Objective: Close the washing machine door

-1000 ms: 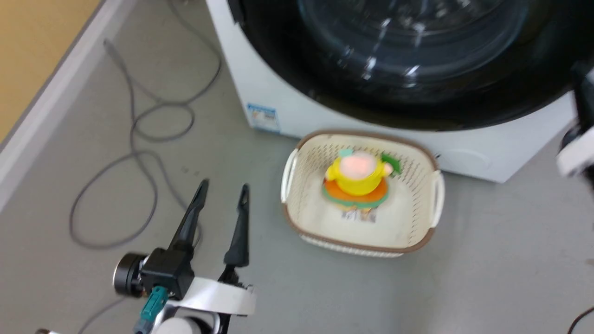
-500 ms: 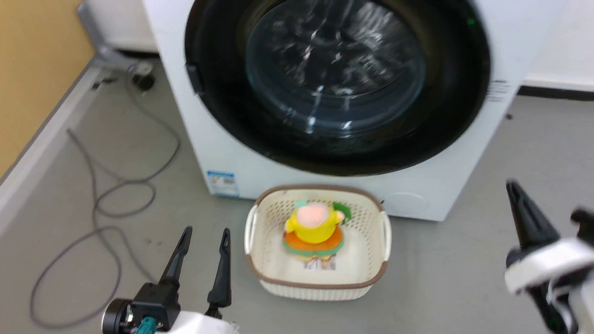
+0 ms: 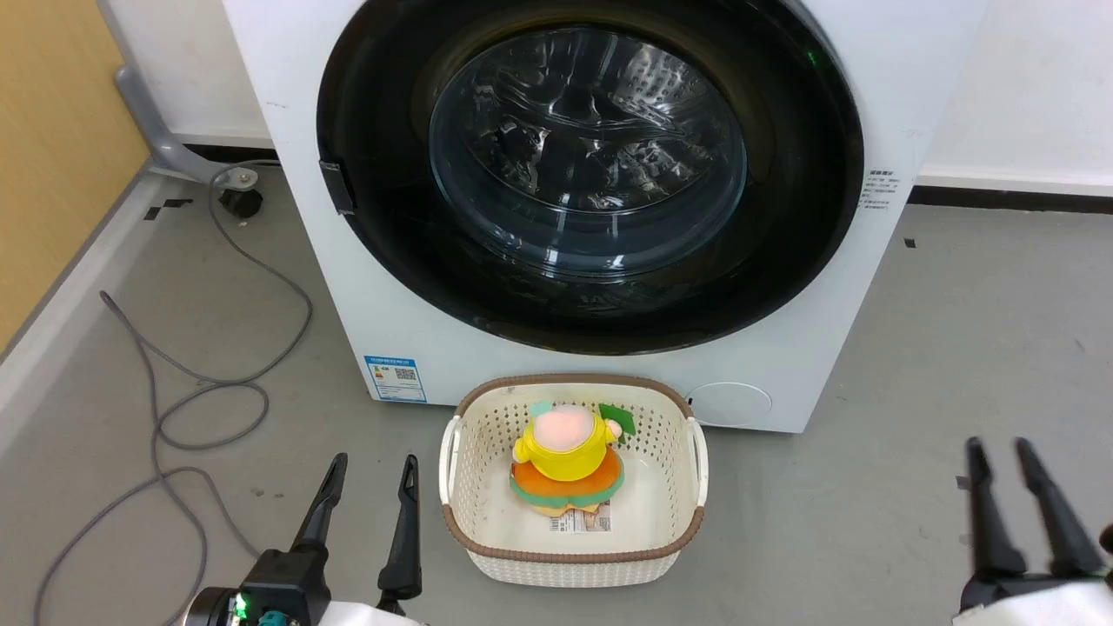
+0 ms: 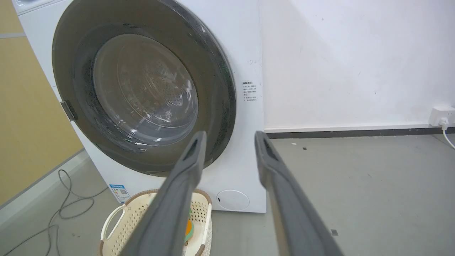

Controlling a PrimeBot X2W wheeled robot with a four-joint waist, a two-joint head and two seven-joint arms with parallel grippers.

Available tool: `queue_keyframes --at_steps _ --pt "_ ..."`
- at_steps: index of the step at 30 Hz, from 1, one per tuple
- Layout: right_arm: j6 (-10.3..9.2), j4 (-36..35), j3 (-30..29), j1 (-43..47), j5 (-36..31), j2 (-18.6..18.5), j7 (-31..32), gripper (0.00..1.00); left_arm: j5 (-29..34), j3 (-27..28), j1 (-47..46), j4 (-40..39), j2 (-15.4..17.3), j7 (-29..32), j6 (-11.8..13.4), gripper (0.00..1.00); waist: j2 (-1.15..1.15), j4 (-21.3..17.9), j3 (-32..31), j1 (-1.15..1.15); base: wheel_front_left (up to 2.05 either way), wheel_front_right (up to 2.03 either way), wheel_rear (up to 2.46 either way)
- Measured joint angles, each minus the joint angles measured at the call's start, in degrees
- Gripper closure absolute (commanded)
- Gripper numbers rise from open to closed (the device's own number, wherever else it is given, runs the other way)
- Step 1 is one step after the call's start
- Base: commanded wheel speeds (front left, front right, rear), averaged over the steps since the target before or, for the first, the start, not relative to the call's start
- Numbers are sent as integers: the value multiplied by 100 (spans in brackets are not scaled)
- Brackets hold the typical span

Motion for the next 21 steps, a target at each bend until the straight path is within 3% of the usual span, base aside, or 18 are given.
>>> queue_keyframes --at_steps 7,21 --pt "0 -347 -275 270 -308 370 34 0 -12 -43 -1 74 34 1 8 0 0 42 -32 0 0 0 0" --pt "0 -383 -53 331 -432 458 55 0 -4 -131 -2 90 57 2 82 0 0 17 -75 0 0 0 0"
